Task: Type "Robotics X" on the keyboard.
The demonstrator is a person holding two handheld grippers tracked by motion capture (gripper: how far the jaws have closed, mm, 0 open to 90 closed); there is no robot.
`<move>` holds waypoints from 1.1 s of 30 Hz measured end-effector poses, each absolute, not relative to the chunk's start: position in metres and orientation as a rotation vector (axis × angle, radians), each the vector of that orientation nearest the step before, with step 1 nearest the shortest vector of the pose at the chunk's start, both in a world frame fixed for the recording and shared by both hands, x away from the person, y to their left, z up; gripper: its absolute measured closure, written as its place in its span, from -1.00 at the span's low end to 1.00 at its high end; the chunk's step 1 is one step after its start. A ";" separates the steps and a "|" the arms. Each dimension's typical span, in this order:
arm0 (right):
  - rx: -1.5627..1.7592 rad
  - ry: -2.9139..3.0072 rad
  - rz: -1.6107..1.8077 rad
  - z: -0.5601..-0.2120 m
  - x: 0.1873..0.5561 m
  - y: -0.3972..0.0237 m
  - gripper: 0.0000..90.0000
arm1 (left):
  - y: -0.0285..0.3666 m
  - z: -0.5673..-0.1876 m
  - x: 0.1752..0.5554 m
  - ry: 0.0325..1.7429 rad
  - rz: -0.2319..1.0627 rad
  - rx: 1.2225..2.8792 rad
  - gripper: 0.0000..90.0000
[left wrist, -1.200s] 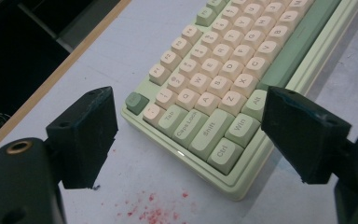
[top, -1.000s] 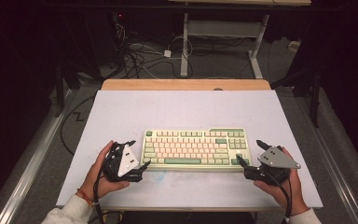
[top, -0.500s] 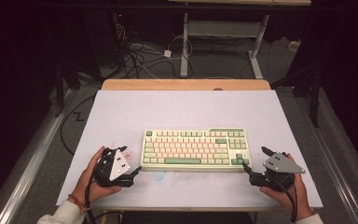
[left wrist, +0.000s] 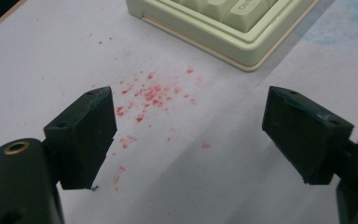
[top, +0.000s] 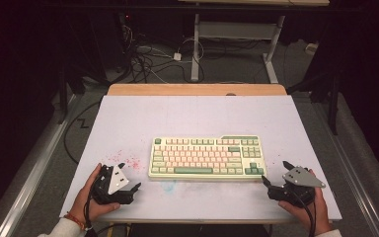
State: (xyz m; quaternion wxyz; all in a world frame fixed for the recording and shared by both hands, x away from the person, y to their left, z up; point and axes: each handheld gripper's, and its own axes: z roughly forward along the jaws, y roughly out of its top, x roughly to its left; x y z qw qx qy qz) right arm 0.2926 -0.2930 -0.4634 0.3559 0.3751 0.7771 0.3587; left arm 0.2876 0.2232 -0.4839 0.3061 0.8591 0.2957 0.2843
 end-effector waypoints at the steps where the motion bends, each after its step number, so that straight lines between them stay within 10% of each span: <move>1: 0.963 2.009 0.934 -0.463 0.292 -0.293 -0.62 | 0.222 -0.484 0.287 0.780 0.756 2.273 -0.63; 33: 0.939 2.009 0.940 -0.461 0.291 -0.289 -0.62 | 0.222 -0.482 0.289 0.807 0.747 2.238 -0.62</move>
